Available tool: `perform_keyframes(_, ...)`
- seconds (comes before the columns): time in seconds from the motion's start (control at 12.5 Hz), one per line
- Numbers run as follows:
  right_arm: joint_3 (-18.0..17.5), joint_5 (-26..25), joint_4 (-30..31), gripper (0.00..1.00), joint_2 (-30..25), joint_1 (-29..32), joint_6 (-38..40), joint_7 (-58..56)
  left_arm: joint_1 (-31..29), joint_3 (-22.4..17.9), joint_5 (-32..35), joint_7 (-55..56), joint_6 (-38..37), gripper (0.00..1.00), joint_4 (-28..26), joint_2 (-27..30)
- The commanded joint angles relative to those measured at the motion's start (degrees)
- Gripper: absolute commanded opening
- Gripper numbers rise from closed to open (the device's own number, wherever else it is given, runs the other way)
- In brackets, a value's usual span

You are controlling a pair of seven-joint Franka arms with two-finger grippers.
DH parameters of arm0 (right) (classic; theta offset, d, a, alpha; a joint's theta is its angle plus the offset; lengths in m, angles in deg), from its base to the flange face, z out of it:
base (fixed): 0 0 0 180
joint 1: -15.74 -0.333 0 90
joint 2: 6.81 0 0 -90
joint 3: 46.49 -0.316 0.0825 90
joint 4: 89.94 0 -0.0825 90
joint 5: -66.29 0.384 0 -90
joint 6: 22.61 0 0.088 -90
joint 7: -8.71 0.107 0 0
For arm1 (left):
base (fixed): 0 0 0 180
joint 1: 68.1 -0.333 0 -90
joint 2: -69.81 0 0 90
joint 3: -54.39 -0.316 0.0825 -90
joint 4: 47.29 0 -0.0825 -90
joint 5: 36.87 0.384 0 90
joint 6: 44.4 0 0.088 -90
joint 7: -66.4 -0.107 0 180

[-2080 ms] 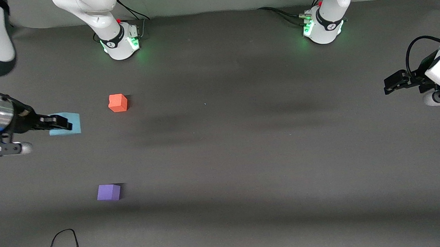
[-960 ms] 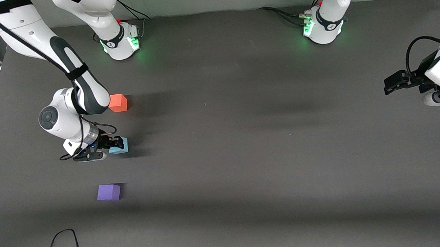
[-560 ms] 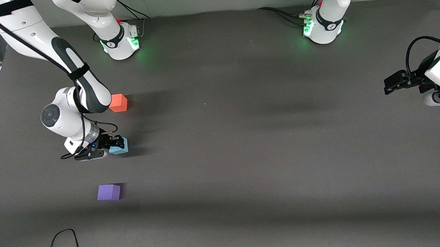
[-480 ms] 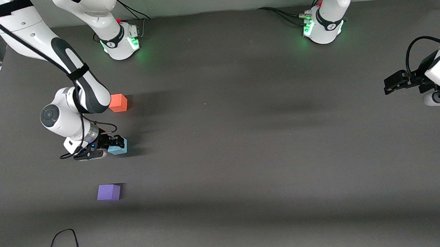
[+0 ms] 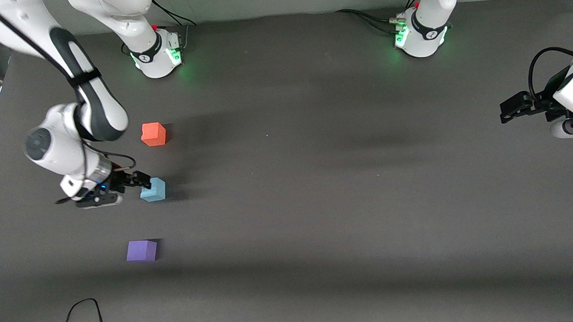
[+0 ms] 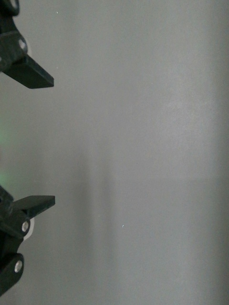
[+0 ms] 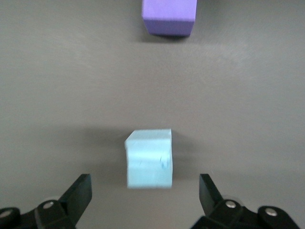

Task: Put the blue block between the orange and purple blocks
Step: 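Lower the blue cube, open the right gripper and lift away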

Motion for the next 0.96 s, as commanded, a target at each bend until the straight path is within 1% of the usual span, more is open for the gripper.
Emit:
perform_keyframes(0.0,-0.16,-0.23,-5.69,1.00,-8.25,-0.10,15.53,-1.21,0.61,-0.34,0.64,0.20,0.21,1.00,0.08,0.23)
perform_keyframes(0.08,-0.16,-0.23,-9.03,1.00,-10.45,-0.19,20.81,-1.30,0.61,-0.34,0.64,0.20,0.30,1.00,0.08,0.23)
perform_keyframes(0.24,0.19,0.12,-17.19,1.00,-11.79,-1.41,31.01,-1.21,0.61,-0.34,0.64,0.20,0.30,1.00,0.08,0.23)
perform_keyframes(0.32,1.41,0.38,-22.19,1.00,-11.70,-4.12,36.11,-0.69,0.61,-0.34,0.64,0.20,0.30,1.00,0.08,0.23)
perform_keyframes(0.4,5.86,0.39,-25.90,1.00,-11.35,-8.84,39.73,-0.51,0.61,-0.25,0.64,0.20,0.30,1.00,0.08,0.14)
perform_keyframes(0.48,11.74,0.39,-27.24,1.00,-11.52,-15.07,40.98,-0.25,0.61,-0.34,0.64,0.20,0.30,1.00,0.08,0.14)
perform_keyframes(0.56,16.41,0.39,-28.30,1.00,-11.70,-20.26,41.69,0.36,0.61,-0.34,0.64,0.20,0.30,1.00,0.08,0.14)
perform_keyframes(0.64,17.58,0.30,-29.79,1.00,-11.53,-22.05,43.61,1.15,0.61,-0.34,0.64,0.20,0.21,1.00,0.08,0.14)
perform_keyframes(0.72,17.94,0.30,-30.06,1.00,-11.35,-21.99,45.37,0.46,0.61,-0.34,0.64,0.20,0.30,1.00,0.08,0.14)
perform_keyframes(0.88,17.86,0.30,-30.15,1.00,-10.74,-22.25,45.39,0.72,0.61,-0.34,0.64,0.20,0.30,1.00,0.08,0.14)
